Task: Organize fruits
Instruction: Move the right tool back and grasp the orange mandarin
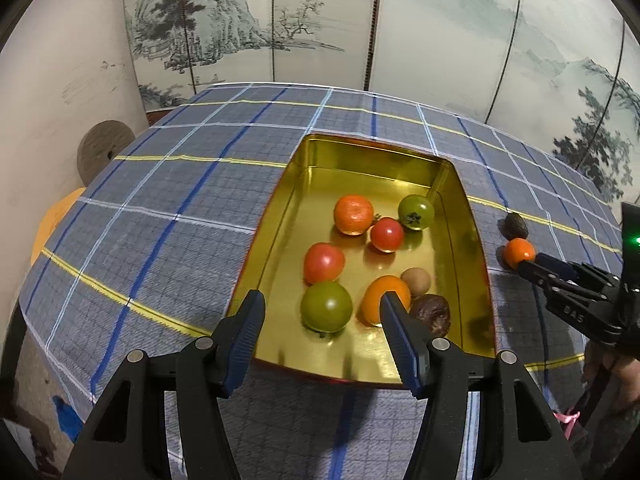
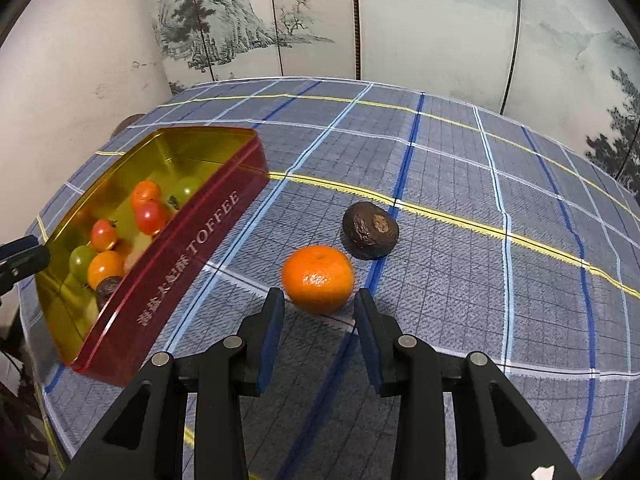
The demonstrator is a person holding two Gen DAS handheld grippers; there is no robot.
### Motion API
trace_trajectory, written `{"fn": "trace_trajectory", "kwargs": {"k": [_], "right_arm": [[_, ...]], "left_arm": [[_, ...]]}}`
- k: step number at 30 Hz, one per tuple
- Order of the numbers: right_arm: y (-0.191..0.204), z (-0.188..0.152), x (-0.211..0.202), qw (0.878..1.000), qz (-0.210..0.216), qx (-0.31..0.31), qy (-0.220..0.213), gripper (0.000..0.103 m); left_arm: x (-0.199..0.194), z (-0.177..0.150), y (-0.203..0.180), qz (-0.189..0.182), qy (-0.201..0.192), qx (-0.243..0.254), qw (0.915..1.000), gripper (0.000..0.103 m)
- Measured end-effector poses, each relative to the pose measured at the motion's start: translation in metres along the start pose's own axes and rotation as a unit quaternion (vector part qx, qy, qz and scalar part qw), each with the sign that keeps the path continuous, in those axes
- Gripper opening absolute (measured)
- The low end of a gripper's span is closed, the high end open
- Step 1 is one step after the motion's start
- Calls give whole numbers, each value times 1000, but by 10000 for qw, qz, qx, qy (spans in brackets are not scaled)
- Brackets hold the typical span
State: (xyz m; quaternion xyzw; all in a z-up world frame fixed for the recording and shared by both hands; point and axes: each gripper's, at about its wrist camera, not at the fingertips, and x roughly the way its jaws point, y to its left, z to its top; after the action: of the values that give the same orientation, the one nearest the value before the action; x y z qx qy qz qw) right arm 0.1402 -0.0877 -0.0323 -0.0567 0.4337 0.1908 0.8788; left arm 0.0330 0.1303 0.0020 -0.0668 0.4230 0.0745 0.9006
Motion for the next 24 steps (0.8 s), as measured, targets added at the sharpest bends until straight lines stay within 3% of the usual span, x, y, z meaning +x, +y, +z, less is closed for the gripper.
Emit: {"fn": "trace_trajectory", "kwargs": {"k": [4,16,24], "right_arm": [[-1,2,8,10000,10,25,-19,42],[8,4,21,9997,-42,-229,-8,38],[-12,-3,6,9997,-143,-125,-162,37]], "left_arm": [[2,3,-8,-33,16,73,10000,61],[9,11,-41,-192,112,302,9993,61],[15,13,-80,-335,178,620,9974,61]]}}
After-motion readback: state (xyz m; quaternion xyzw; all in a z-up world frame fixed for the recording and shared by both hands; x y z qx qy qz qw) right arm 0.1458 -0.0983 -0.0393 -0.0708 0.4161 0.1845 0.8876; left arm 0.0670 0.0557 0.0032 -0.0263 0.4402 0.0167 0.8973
